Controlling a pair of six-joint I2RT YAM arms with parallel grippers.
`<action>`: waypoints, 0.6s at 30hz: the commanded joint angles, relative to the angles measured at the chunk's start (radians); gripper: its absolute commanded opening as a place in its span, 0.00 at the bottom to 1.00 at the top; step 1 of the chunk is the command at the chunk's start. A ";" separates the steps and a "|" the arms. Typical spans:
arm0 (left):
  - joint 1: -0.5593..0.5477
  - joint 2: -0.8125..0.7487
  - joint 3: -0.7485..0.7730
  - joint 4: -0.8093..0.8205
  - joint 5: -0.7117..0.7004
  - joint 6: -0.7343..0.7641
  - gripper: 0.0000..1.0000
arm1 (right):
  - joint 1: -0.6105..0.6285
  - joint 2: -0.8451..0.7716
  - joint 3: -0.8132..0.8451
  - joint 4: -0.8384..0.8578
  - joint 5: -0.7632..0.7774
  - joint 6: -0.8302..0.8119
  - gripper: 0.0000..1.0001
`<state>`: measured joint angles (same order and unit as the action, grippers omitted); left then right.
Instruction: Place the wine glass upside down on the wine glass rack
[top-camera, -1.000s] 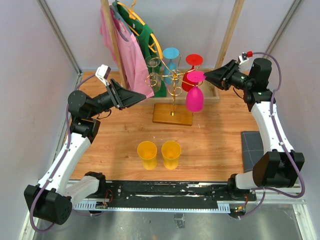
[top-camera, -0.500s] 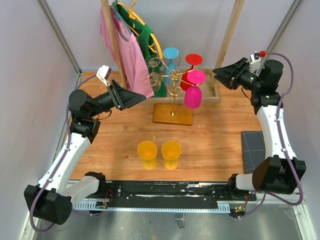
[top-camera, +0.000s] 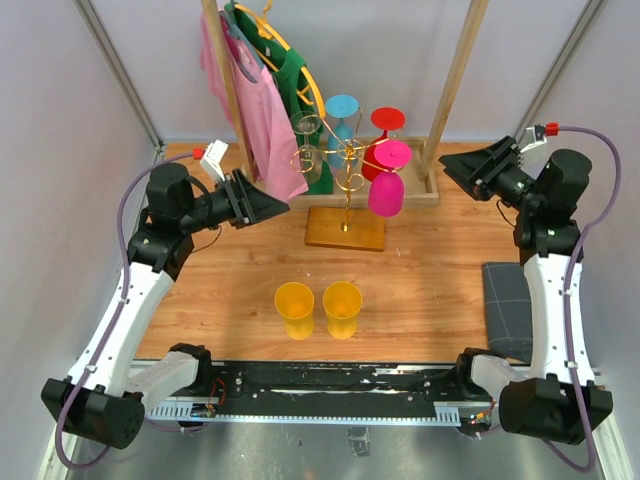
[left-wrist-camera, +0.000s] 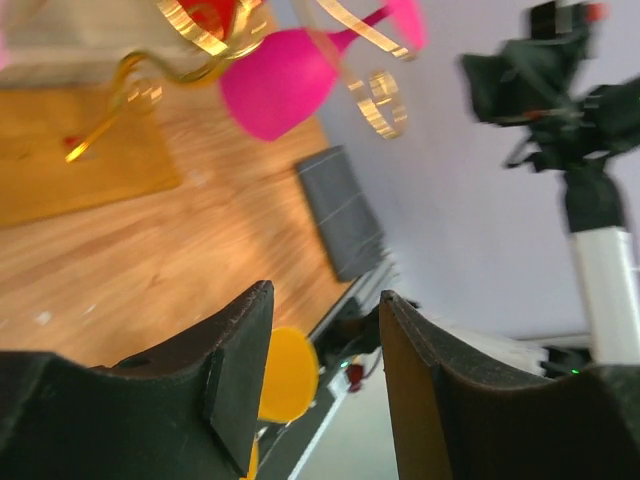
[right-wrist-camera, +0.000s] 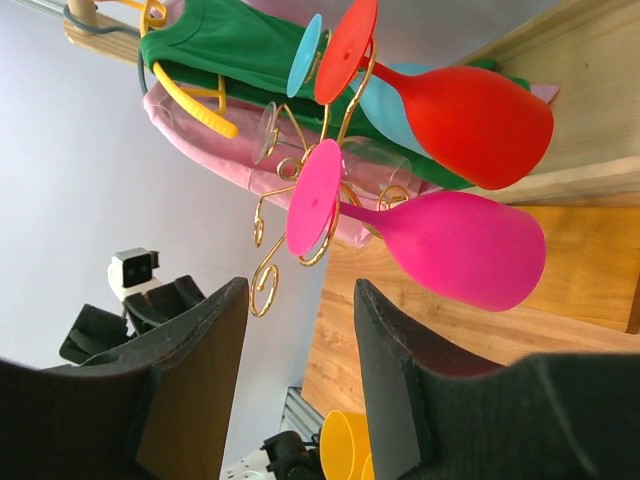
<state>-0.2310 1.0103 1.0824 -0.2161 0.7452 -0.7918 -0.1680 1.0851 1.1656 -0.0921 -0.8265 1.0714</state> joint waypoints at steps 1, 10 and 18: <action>-0.014 -0.036 -0.026 -0.342 -0.149 0.245 0.51 | -0.022 -0.057 -0.010 -0.070 0.038 -0.079 0.49; -0.135 -0.130 -0.104 -0.521 -0.393 0.294 0.51 | -0.021 -0.096 -0.049 -0.080 0.032 -0.070 0.50; -0.298 -0.142 -0.155 -0.615 -0.575 0.267 0.52 | -0.022 -0.115 -0.069 -0.074 0.023 -0.059 0.50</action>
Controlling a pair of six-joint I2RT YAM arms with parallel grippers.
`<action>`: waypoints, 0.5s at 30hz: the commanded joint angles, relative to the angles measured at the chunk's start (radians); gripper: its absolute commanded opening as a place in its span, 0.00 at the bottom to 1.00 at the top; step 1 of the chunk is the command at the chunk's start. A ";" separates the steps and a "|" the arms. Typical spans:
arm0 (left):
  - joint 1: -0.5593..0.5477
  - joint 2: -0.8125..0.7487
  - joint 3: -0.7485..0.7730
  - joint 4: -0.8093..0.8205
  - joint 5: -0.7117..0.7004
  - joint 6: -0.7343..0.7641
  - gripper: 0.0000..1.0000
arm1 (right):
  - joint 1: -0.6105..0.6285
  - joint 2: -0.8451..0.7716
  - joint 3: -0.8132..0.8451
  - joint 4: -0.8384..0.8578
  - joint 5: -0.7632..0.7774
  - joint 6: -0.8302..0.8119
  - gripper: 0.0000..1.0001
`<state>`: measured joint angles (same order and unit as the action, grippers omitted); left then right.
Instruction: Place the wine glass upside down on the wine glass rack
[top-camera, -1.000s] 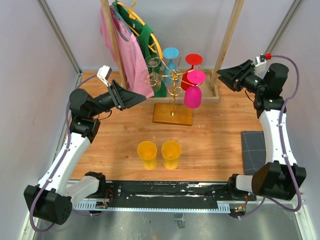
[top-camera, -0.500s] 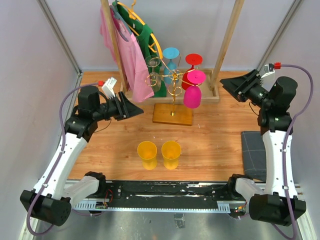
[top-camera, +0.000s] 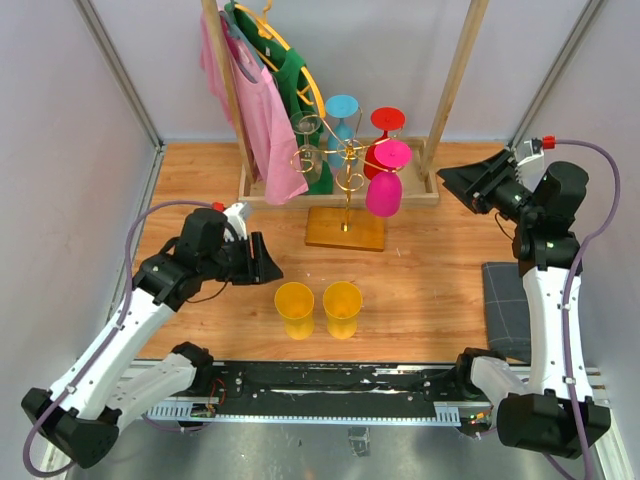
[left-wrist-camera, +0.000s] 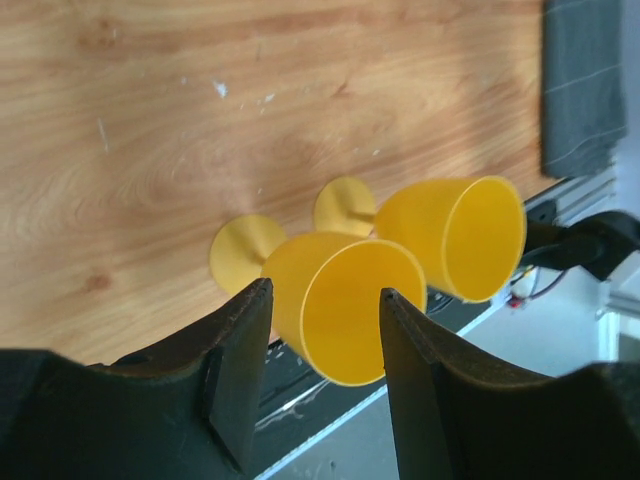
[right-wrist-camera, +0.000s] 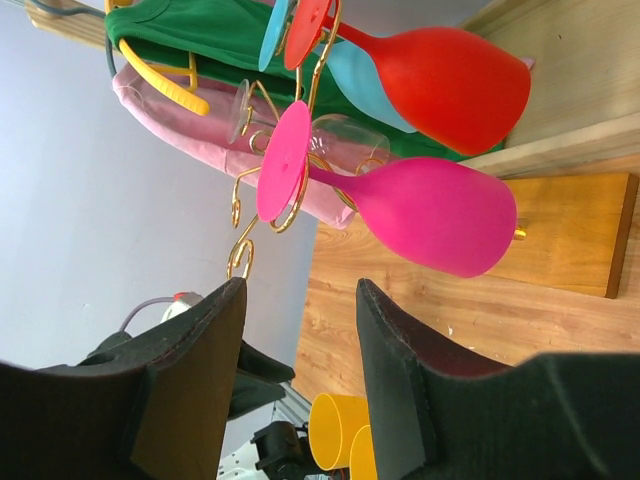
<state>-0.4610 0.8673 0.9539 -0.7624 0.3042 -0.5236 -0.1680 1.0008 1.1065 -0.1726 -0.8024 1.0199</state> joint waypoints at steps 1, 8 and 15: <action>-0.095 0.009 -0.028 -0.080 -0.165 -0.006 0.52 | -0.022 -0.032 -0.012 0.007 -0.002 -0.007 0.50; -0.230 0.076 -0.031 -0.089 -0.245 -0.035 0.49 | -0.022 -0.042 -0.022 0.007 -0.004 -0.007 0.50; -0.273 0.119 -0.042 -0.098 -0.293 -0.032 0.45 | -0.021 -0.037 -0.021 0.007 -0.003 -0.008 0.50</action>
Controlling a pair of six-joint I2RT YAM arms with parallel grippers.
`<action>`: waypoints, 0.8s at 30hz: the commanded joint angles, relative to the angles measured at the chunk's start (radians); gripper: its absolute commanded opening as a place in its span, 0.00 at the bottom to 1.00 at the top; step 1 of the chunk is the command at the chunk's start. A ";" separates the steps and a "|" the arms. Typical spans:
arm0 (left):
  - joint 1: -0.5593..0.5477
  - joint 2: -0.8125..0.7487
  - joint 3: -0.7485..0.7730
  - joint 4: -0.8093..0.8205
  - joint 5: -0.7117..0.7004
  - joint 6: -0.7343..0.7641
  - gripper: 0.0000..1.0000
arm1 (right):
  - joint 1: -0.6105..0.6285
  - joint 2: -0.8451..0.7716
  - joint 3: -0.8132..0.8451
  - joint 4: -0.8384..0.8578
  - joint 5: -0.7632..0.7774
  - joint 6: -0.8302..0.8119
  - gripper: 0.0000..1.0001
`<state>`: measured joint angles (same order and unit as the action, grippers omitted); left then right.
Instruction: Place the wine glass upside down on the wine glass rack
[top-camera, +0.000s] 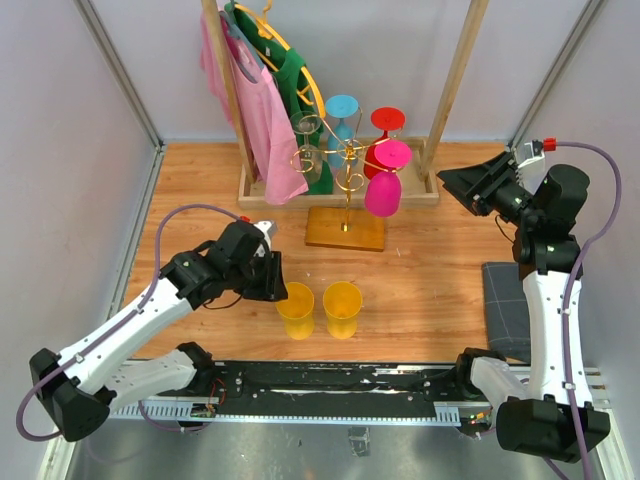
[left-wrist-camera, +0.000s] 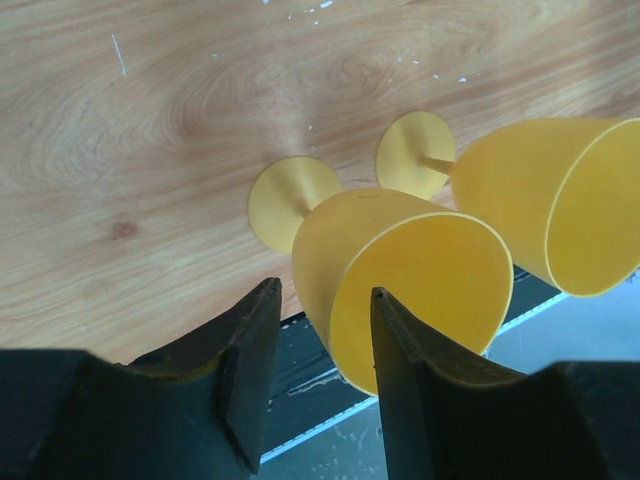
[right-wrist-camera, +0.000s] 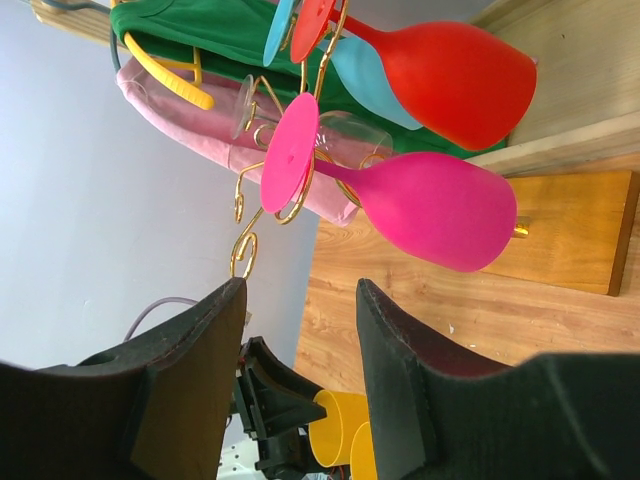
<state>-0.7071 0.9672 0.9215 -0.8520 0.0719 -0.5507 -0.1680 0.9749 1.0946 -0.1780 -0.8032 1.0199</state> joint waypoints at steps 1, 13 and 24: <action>-0.035 0.031 -0.006 -0.011 -0.068 -0.005 0.38 | -0.022 -0.009 -0.009 0.012 -0.002 -0.007 0.50; -0.057 0.077 0.079 -0.081 -0.155 0.005 0.01 | -0.021 0.004 -0.006 0.021 -0.004 0.000 0.50; -0.057 0.066 0.202 -0.285 -0.402 -0.042 0.00 | -0.021 0.006 -0.009 0.035 -0.007 0.009 0.49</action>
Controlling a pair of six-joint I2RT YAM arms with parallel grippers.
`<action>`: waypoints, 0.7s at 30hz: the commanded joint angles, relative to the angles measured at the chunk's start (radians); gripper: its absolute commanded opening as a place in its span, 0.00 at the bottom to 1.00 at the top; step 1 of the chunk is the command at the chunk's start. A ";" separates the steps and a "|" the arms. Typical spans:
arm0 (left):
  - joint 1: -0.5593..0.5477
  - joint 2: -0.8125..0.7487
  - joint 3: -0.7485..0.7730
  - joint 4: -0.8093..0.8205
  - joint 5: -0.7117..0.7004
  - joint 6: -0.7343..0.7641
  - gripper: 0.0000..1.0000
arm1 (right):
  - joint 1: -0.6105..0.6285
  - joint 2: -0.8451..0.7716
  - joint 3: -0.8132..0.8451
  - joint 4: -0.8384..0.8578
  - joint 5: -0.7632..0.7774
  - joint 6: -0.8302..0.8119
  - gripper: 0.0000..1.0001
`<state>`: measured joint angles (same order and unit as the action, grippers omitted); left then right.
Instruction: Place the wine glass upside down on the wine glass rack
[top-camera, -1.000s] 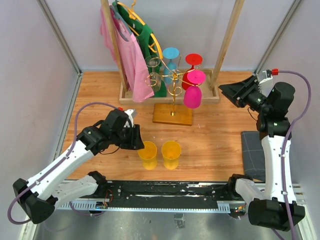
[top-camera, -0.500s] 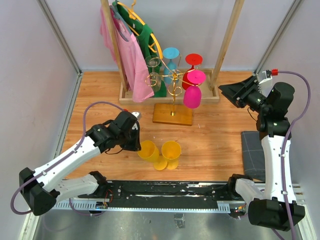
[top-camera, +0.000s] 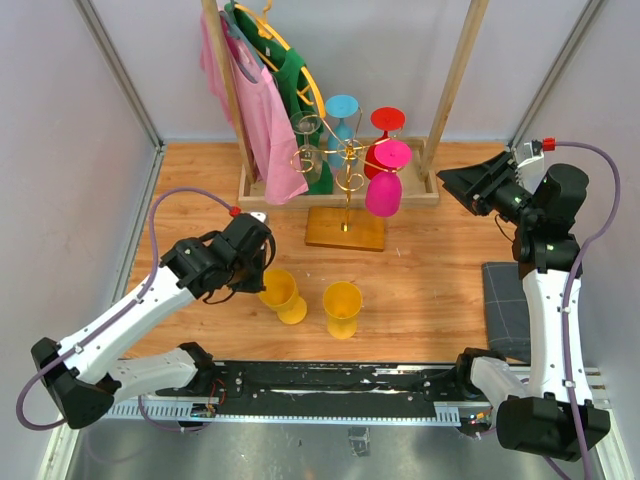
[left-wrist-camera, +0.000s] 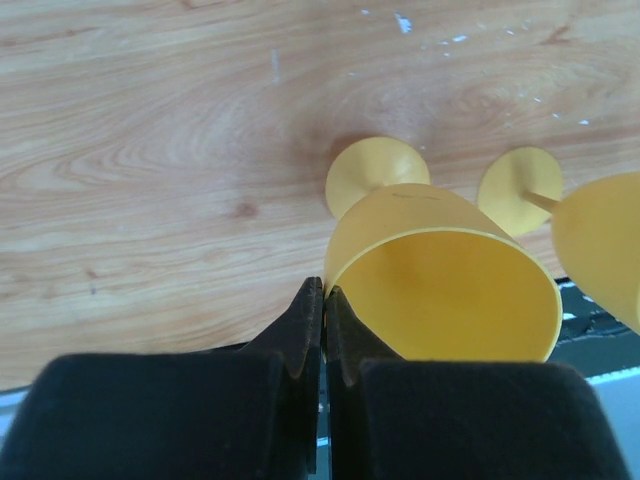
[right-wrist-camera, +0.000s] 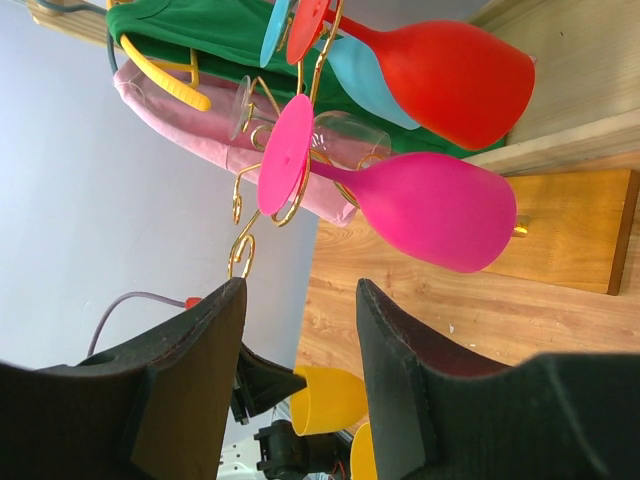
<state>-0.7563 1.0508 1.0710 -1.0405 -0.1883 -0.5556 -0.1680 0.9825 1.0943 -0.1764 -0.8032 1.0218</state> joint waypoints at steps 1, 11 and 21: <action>-0.008 -0.022 0.061 -0.114 -0.166 -0.043 0.00 | -0.022 -0.003 -0.008 0.034 -0.007 0.008 0.49; -0.008 -0.094 0.241 -0.112 -0.329 -0.118 0.00 | -0.022 -0.023 0.007 0.043 -0.008 -0.005 0.49; -0.008 -0.173 0.496 -0.071 -0.489 -0.143 0.00 | -0.010 -0.044 0.038 0.077 -0.003 -0.010 0.50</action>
<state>-0.7563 0.9104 1.5036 -1.1522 -0.5499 -0.6807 -0.1677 0.9691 1.0977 -0.1425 -0.8036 1.0245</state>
